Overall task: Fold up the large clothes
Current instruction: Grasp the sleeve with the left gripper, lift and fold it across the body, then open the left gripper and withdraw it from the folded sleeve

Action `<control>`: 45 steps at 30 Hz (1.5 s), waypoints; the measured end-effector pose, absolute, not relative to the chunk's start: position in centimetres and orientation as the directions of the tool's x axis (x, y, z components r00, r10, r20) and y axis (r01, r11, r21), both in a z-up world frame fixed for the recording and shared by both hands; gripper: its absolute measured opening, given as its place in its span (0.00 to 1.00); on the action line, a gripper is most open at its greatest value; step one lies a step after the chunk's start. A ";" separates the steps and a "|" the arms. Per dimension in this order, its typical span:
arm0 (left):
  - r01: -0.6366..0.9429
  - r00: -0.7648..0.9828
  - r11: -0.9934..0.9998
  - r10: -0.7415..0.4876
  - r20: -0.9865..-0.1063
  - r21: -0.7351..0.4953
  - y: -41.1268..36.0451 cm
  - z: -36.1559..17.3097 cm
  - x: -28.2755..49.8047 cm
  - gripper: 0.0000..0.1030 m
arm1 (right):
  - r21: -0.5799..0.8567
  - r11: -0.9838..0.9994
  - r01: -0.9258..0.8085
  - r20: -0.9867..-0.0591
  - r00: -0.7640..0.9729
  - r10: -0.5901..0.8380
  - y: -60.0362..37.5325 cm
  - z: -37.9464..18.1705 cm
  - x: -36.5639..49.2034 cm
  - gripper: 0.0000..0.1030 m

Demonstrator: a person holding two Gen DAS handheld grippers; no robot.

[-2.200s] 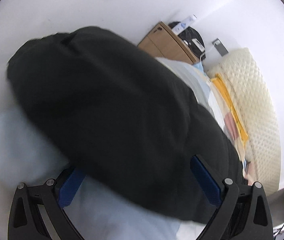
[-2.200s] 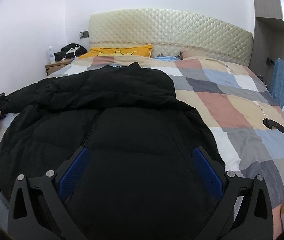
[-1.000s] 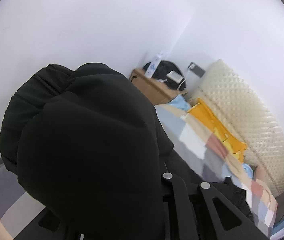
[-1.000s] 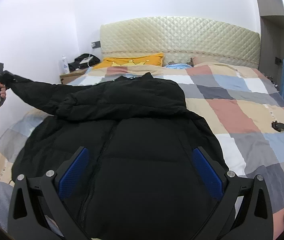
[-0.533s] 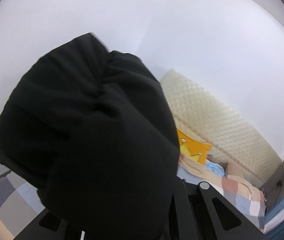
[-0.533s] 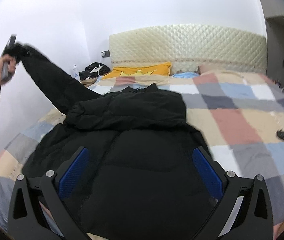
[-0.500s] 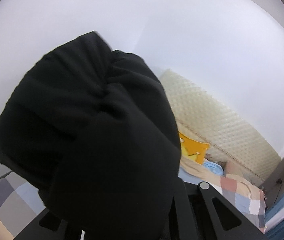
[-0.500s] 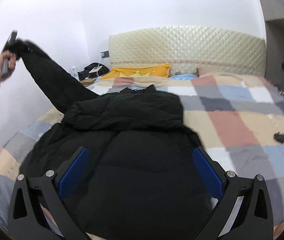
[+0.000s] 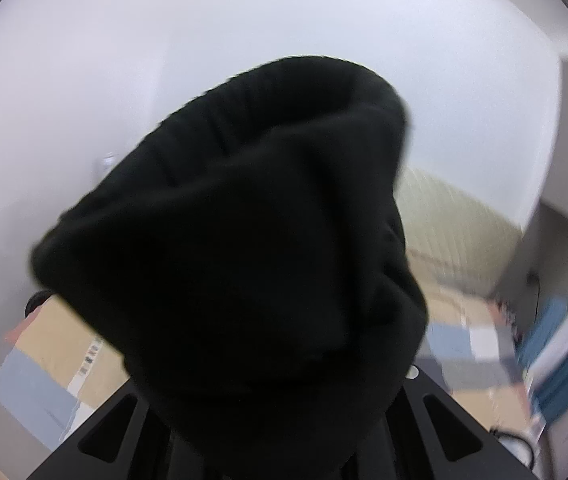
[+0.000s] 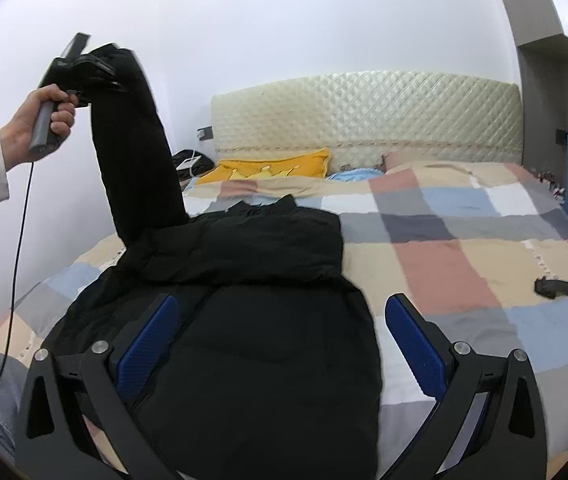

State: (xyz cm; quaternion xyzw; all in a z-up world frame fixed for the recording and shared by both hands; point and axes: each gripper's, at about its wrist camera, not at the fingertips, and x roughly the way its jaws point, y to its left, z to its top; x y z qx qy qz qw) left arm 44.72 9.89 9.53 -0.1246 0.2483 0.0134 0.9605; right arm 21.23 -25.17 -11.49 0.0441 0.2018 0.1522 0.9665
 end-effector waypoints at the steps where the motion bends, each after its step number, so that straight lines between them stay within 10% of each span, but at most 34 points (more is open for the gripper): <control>1: -0.064 0.869 0.977 -0.045 -0.492 -0.201 7.8 9.0 45.4 0.12 | 0.156 0.950 -0.271 -0.371 0.875 0.311 -25.6 -11.4 21.1 1.00; 19: 0.162 0.804 0.980 -0.061 -0.591 0.119 -17.8 -11.2 50.6 0.13 | 0.280 0.932 -0.232 -0.354 0.877 0.325 -29.6 -12.8 22.1 1.00; 32: 0.194 0.687 0.967 -0.012 -0.727 0.167 -20.0 -22.8 53.1 0.20 | 0.337 0.924 -0.182 -0.411 0.854 0.319 -31.0 -15.1 24.9 1.00; 38: 0.197 0.686 0.977 -0.073 -0.724 0.087 -19.4 -20.7 51.1 0.32 | 0.323 0.931 -0.167 -0.429 0.852 0.302 -30.9 -15.5 25.1 1.00; 42: 0.183 0.730 0.979 -0.075 -0.679 0.088 -18.3 -17.7 48.7 0.71 | 0.310 0.936 -0.164 -0.416 0.862 0.289 -30.9 -15.3 24.7 1.00; 45: 0.185 0.757 0.976 -0.066 -0.651 0.117 -17.5 -15.8 46.6 0.82 | 0.313 0.936 -0.160 -0.405 0.869 0.284 -31.1 -15.1 24.3 1.00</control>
